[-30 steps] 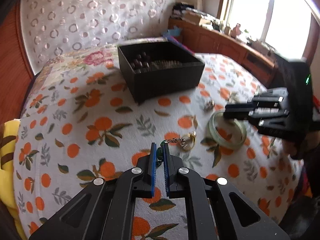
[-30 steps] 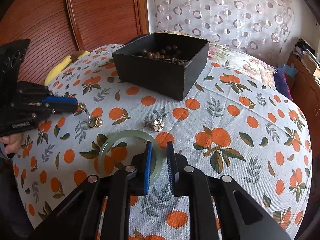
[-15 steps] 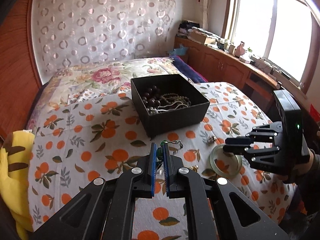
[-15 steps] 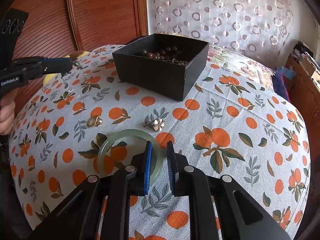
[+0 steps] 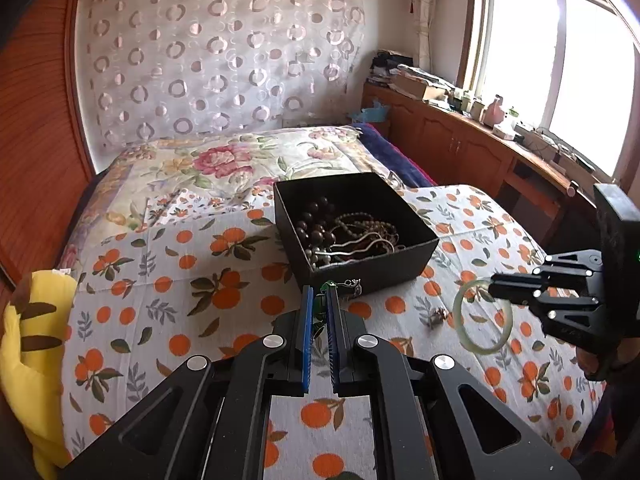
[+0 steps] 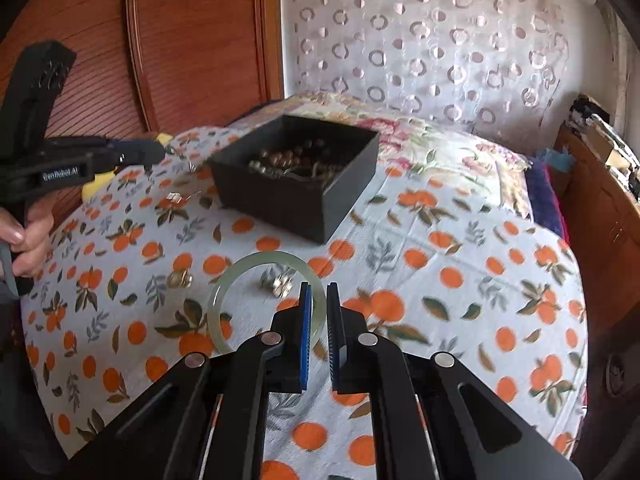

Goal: Organize jewelry
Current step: 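Grasp the green pendant keychain with the left tool while the right tool grasps the jade bangle, then lower the pendant and jade bangle into the black box while opening both tools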

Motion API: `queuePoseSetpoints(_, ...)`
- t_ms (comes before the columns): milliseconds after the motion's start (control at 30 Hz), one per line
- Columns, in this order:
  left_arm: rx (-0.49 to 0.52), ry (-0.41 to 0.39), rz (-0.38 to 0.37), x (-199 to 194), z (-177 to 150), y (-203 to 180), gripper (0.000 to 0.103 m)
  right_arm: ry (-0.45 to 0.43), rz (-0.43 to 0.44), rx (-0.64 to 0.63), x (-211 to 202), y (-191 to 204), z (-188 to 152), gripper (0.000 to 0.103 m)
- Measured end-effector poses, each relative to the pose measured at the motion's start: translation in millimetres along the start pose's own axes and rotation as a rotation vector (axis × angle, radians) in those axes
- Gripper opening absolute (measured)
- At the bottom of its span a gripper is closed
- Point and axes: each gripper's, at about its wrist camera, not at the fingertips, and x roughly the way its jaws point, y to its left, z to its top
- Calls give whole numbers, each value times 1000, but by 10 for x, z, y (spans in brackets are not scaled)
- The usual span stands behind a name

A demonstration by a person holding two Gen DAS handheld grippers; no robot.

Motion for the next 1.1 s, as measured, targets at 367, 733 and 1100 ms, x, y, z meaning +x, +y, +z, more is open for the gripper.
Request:
queuePoseSetpoints(367,-2,-34,7,-14,182,13,6,-107,-8,-10,-98,-139,435,8)
queuePoseSetpoints(733,-4,-71,22,35,416,40,6,-167,4,-25,237,-122,914,9)
queuePoseSetpoints(1100,1,-83,39,169,624,63,6,-102,23,-29,673,-42,910,9)
